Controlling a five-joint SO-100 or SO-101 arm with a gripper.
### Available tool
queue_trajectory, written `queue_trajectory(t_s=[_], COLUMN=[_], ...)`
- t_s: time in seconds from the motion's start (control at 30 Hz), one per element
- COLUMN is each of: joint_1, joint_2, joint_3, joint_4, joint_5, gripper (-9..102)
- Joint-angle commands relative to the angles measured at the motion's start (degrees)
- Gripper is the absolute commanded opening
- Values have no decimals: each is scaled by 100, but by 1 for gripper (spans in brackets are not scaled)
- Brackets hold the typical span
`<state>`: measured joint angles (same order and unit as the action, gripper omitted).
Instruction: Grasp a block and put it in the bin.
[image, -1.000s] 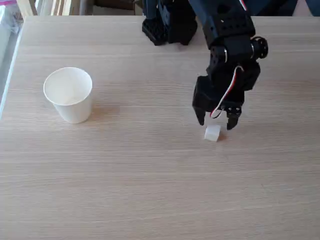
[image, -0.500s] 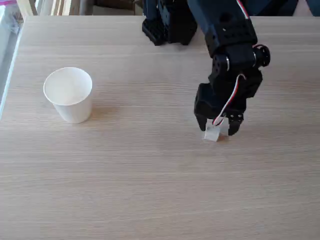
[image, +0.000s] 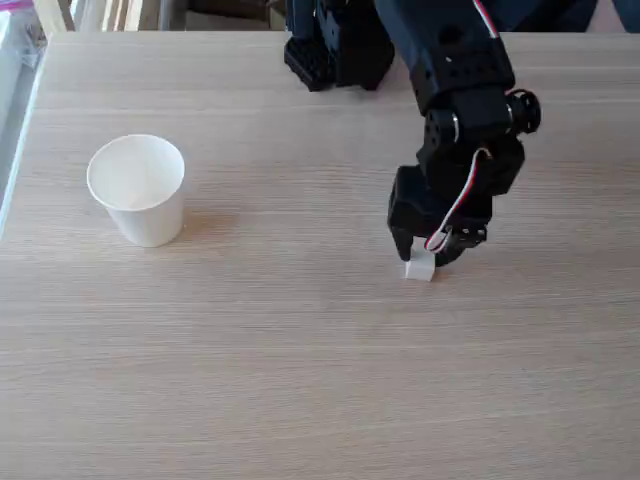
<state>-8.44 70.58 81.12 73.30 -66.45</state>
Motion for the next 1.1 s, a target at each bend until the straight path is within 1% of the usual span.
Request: queue_trajectory(t_s=[0.0, 0.33, 0.5, 0.7, 0.93, 1.07], joint_1=[62, 413, 923, 2153, 3797, 4570], joint_2=[264, 1705, 2514, 2927, 2830, 2760], joint_3=[-62, 79, 79, 149, -53, -88], joint_4=[97, -105, -141, -246, -334, -229], joint_5=[-123, -765, -1011, -1512, -1863, -2048], gripper=[4, 2, 2, 1, 1, 1])
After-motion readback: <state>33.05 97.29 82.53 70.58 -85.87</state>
